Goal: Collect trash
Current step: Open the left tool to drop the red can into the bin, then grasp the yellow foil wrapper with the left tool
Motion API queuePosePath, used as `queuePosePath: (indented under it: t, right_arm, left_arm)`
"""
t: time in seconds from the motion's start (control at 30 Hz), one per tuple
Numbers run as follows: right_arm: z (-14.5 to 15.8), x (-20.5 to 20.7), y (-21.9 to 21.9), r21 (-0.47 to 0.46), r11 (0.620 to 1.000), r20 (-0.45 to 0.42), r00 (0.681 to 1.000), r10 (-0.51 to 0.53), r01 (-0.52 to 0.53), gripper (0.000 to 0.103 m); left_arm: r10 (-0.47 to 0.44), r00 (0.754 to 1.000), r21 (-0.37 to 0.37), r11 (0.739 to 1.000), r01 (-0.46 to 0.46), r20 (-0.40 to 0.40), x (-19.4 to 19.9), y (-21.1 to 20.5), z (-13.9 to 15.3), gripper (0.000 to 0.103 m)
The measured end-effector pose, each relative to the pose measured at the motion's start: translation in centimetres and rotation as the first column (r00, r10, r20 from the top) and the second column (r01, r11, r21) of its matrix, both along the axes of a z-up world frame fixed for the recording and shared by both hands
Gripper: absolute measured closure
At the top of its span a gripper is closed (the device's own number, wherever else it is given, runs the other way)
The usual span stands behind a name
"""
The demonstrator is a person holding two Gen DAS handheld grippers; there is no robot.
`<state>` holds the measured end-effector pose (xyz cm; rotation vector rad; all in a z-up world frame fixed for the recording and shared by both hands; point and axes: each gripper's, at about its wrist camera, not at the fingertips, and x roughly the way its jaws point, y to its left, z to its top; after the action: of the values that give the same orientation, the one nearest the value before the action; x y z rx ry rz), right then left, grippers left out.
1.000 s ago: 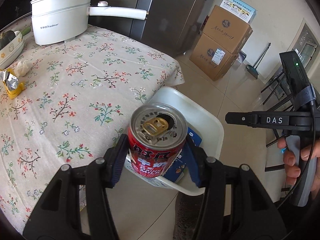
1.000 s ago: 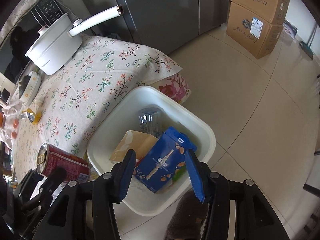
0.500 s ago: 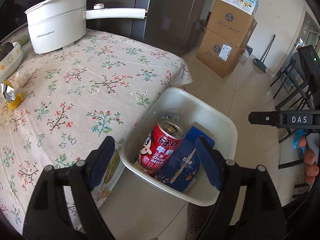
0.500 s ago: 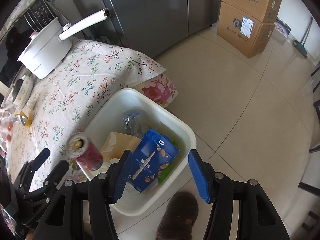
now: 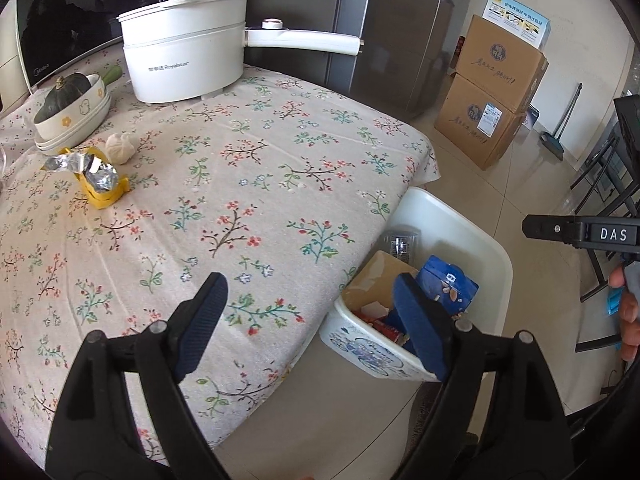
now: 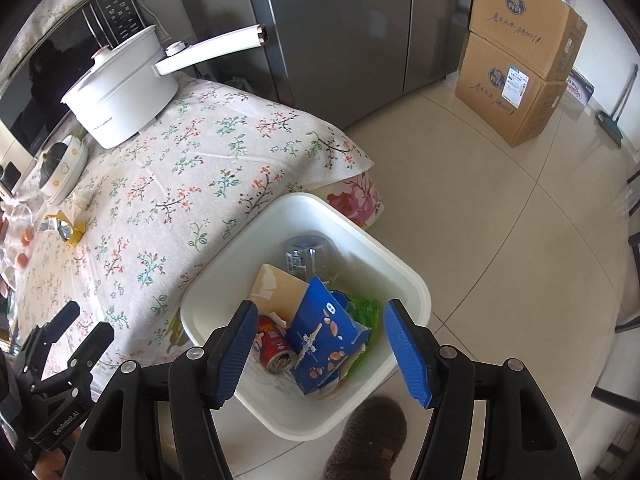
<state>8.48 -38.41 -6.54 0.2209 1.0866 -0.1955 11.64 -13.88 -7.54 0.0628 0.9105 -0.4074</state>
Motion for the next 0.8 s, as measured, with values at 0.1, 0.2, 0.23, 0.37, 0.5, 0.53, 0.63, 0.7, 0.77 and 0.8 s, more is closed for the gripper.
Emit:
queuePosePath:
  t: [0.1, 0.2, 0.23, 0.37, 0.5, 0.53, 0.63, 0.7, 0.77, 0.8]
  right_arm:
    - [0.4, 0.7, 2.2, -0.008, 0.999, 0.015, 0.999, 0.031, -0.031, 0.034]
    - [0.5, 1.6, 4.4, -0.013, 0.998, 0.024, 0.998, 0.066, -0.066, 0.032]
    - [0.5, 2.0, 5.1, -0.011, 0.997, 0.024, 0.997, 0.075, -0.075, 0.032]
    - [0.4, 3.7, 7.8, 0.003, 0.995, 0.031, 0.994, 0.104, -0.104, 0.032]
    - [0.2, 5.5, 10.7, -0.018, 0.989, 0.036, 0.989, 0.144, -0.144, 0.030]
    - [0.1, 6.0, 11.4, -0.024, 0.988, 0.035, 0.988, 0.153, -0.152, 0.030]
    - [-0.5, 7.8, 12.9, -0.027, 0.986, 0.026, 0.986, 0.166, -0.166, 0.029]
    - [-0.8, 9.0, 13.7, -0.032, 0.985, 0.023, 0.985, 0.169, -0.168, 0.028]
    - [-1.1, 10.1, 14.4, -0.049, 0.984, 0.022, 0.984, 0.174, -0.173, 0.028]
    - [-1.2, 10.6, 14.8, -0.057, 0.983, 0.021, 0.984, 0.178, -0.177, 0.028]
  left_arm:
    - [0.061, 0.998, 0.006, 0.998, -0.061, 0.000, 0.5, 2.5, 0.4, 0.017]
    - [0.133, 0.991, 0.008, 0.991, -0.133, -0.008, 1.2, 5.5, 0.5, 0.017]
    - [0.159, 0.987, 0.011, 0.987, -0.159, -0.011, 1.5, 6.5, 0.5, 0.017]
    - [0.262, 0.965, 0.016, 0.965, -0.261, -0.020, 2.9, 10.3, 0.5, 0.017]
    - [0.336, 0.942, 0.010, 0.942, -0.336, -0.026, 4.4, 13.5, 0.7, 0.017]
    - [0.353, 0.935, 0.005, 0.936, -0.353, -0.027, 4.9, 14.3, 0.8, 0.016]
    - [0.392, 0.919, -0.022, 0.919, -0.393, -0.036, 6.5, 16.1, 0.5, 0.016]
    - [0.410, 0.911, -0.032, 0.911, -0.412, -0.040, 7.8, 16.8, 0.0, 0.016]
    - [0.423, 0.904, -0.056, 0.903, -0.426, -0.055, 9.1, 17.0, -0.6, 0.016]
    - [0.431, 0.900, -0.071, 0.898, -0.435, -0.061, 9.7, 17.0, -0.9, 0.016]
